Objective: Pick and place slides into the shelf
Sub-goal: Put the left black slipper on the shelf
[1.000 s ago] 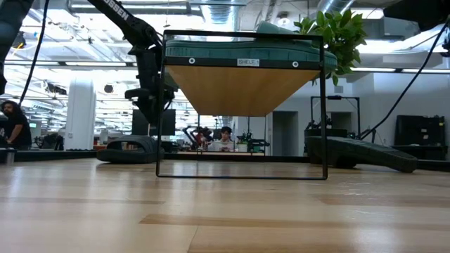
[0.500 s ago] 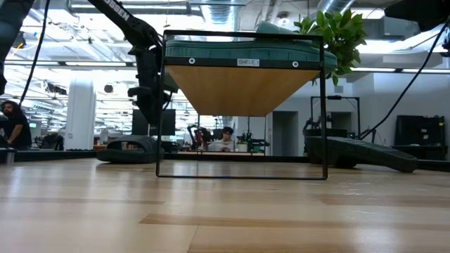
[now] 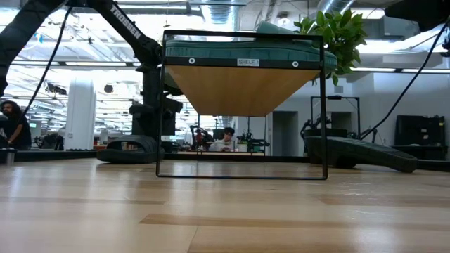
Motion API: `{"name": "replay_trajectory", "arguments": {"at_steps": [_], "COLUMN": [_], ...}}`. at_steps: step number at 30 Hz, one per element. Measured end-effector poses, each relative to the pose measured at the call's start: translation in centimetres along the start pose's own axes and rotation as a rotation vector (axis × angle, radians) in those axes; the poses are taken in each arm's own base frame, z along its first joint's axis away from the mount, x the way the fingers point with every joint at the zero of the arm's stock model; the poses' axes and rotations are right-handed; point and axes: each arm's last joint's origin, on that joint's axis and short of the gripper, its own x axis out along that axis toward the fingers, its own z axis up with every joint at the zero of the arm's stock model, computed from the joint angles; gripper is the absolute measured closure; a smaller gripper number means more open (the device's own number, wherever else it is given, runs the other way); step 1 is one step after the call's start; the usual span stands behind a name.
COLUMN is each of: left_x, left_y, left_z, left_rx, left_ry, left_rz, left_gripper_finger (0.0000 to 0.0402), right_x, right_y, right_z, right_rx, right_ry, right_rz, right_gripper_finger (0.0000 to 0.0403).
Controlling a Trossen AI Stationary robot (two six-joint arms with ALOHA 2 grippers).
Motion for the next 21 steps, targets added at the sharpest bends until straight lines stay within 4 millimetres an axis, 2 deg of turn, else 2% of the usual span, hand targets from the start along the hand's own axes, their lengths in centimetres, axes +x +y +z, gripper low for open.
{"name": "replay_trajectory", "arguments": {"at_steps": [21], "left_x": [0.12], "left_y": [0.07], "left_z": [0.19], "left_rx": [-0.007], "left_ry": [-0.03], "left_rz": [-0.007], "left_gripper_finger": [0.021], "right_x": [0.0], "right_y": [0.0], "right_z": [0.0], "right_rx": [-0.001], "right_ry": [0.0], "right_rz": [0.0], "right_gripper_finger": [0.0148]}}
